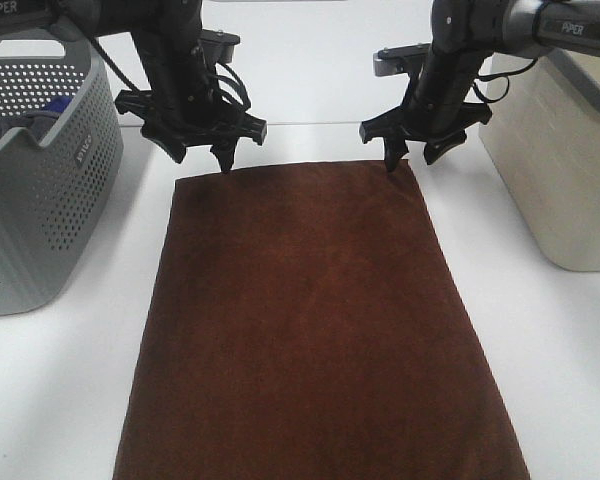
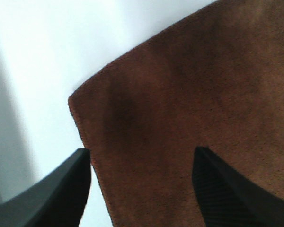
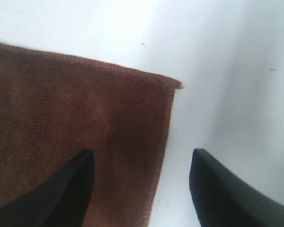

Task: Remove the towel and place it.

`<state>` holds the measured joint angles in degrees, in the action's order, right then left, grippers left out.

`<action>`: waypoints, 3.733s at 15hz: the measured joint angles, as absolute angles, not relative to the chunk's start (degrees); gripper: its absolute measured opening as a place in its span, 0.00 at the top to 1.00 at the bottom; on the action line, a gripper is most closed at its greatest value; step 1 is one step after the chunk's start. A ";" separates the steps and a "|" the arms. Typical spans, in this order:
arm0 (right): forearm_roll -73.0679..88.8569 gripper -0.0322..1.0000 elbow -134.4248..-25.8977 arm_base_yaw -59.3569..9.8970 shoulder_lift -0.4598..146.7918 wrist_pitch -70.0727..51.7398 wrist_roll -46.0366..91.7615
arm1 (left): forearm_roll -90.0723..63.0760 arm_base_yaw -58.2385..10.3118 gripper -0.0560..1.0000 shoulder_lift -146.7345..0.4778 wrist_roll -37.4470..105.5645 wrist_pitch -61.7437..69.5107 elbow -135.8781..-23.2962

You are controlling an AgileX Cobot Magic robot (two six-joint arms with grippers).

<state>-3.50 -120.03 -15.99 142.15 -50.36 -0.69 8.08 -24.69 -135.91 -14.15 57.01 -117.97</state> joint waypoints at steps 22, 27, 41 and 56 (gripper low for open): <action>-7.16 0.97 -120.21 -16.04 144.96 -49.50 -0.69 | 7.10 -20.57 0.38 -145.88 -17.42 50.76 -124.22; -7.28 0.97 -120.21 -16.04 144.96 -49.56 -0.69 | 5.27 -20.57 0.55 -147.77 -17.42 50.88 -125.13; -7.33 0.97 -120.21 -16.04 144.96 -49.62 -0.69 | 5.96 -20.51 0.60 -149.14 -16.56 51.05 -127.02; -13.75 0.97 -125.54 -16.04 144.96 -41.48 -0.69 | 10.94 -19.48 0.95 -149.89 -13.75 34.72 -130.41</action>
